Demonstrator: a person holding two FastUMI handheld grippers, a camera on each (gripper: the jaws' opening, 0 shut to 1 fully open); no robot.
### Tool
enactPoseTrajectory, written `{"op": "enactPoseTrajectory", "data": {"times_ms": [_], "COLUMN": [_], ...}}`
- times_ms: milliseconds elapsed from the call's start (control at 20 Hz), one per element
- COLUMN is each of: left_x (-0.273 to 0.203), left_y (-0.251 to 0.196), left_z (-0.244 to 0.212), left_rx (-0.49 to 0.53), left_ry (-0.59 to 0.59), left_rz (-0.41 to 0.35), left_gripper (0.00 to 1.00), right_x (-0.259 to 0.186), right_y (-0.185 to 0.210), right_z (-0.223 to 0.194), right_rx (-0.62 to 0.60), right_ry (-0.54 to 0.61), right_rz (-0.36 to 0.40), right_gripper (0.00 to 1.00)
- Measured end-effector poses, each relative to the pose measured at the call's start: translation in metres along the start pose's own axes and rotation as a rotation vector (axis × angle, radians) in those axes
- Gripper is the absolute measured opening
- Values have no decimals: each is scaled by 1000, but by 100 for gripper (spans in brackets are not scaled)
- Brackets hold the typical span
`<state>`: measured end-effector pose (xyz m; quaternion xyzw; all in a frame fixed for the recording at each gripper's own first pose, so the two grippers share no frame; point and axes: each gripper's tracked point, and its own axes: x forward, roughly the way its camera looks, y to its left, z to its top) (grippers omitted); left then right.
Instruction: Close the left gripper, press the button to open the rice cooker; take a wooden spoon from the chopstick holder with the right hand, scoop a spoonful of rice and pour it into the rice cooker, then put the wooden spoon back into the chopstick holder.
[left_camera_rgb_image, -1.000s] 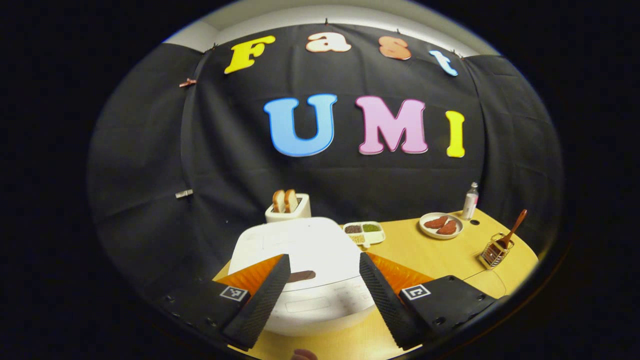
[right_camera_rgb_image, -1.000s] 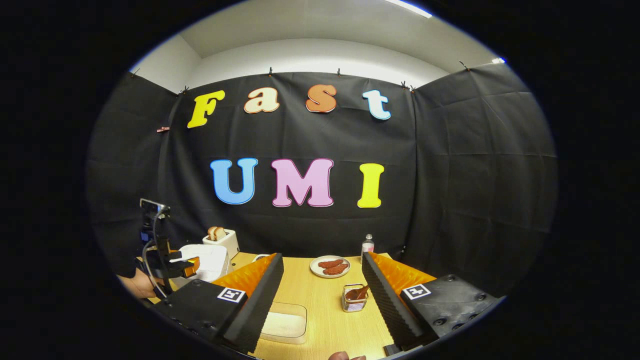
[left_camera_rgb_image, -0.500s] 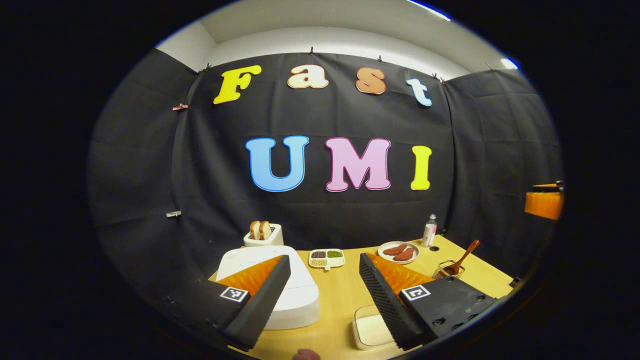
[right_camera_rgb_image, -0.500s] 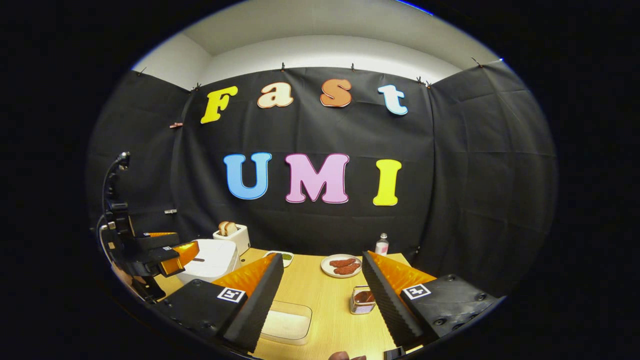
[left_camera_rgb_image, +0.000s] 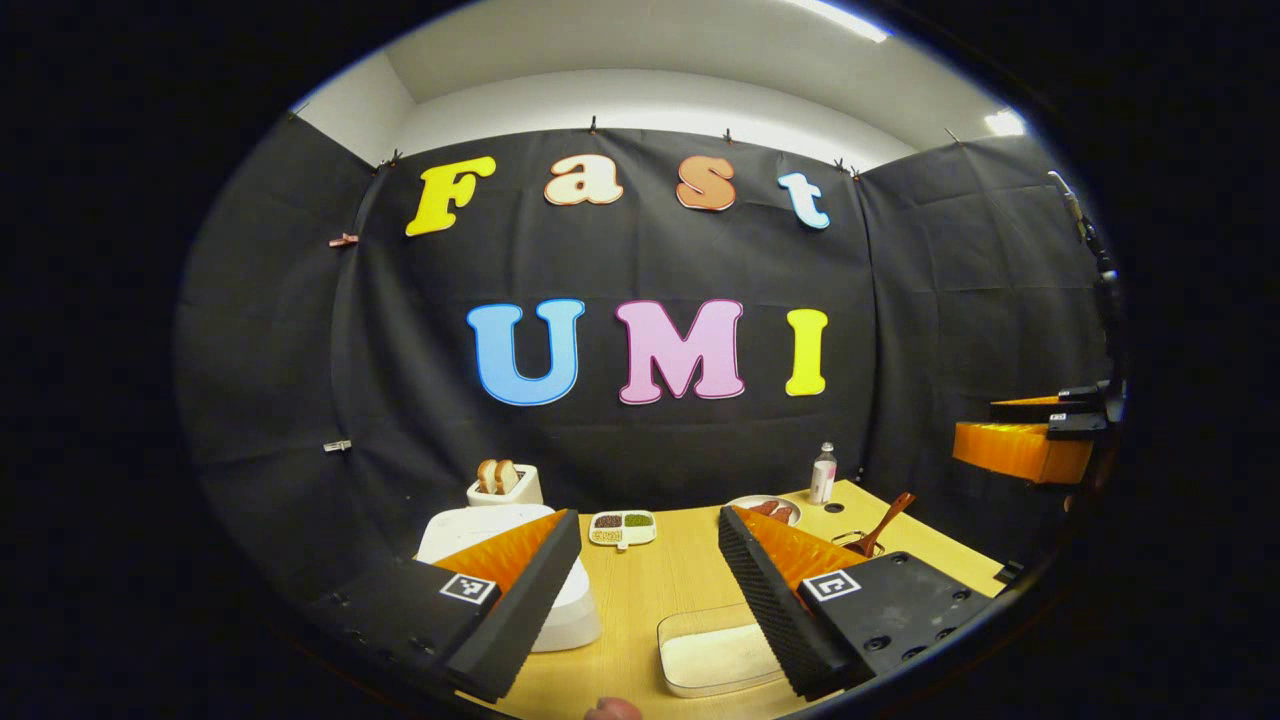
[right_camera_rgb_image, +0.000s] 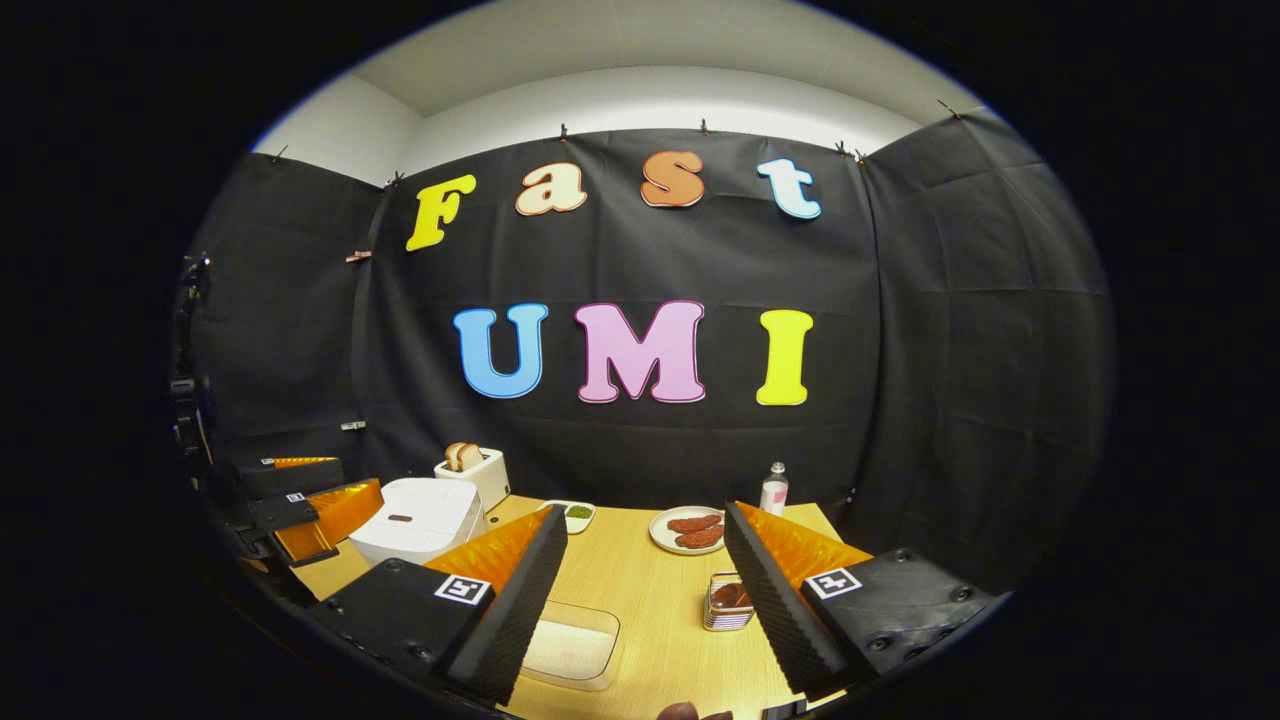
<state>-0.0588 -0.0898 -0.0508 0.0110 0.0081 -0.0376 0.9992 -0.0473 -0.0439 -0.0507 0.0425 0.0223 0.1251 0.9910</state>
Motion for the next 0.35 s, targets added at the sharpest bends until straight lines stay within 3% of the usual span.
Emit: {"op": "enactPoseTrajectory", "data": {"times_ms": [350], "left_x": [-6], "left_y": [-16], "left_z": [1], "left_rx": [-16], "left_ry": [-4], "left_rz": [29], "left_gripper": [96], "right_x": [2], "right_y": [-25], "right_z": [-3], "right_rx": [11], "right_ry": [17], "right_rz": [0], "right_gripper": [98]}}
